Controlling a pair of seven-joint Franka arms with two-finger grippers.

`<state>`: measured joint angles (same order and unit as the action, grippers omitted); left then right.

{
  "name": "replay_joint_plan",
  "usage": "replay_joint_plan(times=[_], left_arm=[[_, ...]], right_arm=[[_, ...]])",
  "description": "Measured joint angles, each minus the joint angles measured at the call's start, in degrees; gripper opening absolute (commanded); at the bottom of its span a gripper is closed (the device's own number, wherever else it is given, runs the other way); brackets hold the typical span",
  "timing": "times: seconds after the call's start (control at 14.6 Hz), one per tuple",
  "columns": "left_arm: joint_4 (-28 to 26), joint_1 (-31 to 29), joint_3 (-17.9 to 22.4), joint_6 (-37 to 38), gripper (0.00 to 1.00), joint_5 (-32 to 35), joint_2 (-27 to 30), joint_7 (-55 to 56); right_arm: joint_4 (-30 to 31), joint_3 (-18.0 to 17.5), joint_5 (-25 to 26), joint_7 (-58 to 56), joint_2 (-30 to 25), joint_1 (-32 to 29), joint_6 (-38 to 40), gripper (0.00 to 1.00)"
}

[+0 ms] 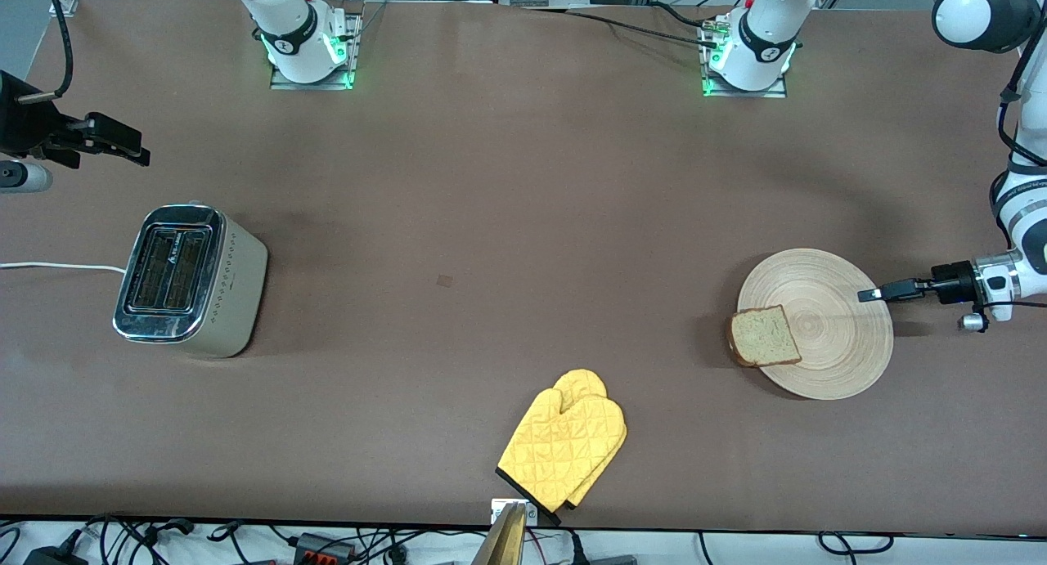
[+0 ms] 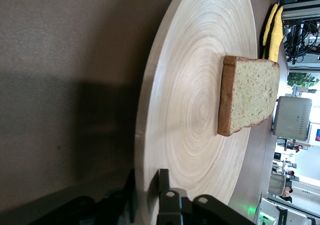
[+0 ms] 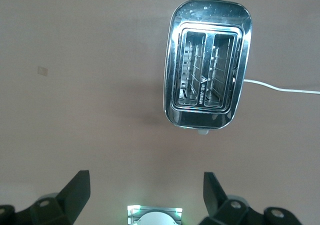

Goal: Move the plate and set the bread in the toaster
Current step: 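Slide the wooden plate with the left gripper toward the toaster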

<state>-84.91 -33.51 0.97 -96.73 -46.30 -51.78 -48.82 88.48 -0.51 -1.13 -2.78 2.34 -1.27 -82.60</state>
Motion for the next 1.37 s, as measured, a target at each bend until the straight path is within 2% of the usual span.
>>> replay_joint_plan(times=[0.41, 0.82, 0.96, 1.23, 1.37], left_arm=[[0.2, 0.9, -0.3, 2.9, 0.01, -0.5, -0.1, 3.5], [-2.1, 8.7, -2.2, 4.5, 0.01, -1.1, 0.5, 9.0], [-5.8, 9.8, -6.0, 1.0, 0.01, -1.5, 2.1, 12.0], [-15.6, 10.2, -17.0, -10.3, 0.01, -2.4, 5.7, 15.5], [-19.0, 11.0, -21.5, -15.5, 0.01, -5.1, 5.9, 15.9]], right_arm=[[0.0, 0.0, 0.0, 0.0, 0.0, 0.0, 0.0, 1.00], [0.0, 0.4, 0.0, 0.0, 0.0, -0.1, 0.2, 1.00], [0.0, 0.6, 0.0, 0.0, 0.0, -0.2, 0.2, 1.00], [0.0, 0.6, 0.0, 0.0, -0.1, -0.2, 0.3, 1.00], [0.0, 0.6, 0.0, 0.0, -0.1, -0.2, 0.3, 1.00]])
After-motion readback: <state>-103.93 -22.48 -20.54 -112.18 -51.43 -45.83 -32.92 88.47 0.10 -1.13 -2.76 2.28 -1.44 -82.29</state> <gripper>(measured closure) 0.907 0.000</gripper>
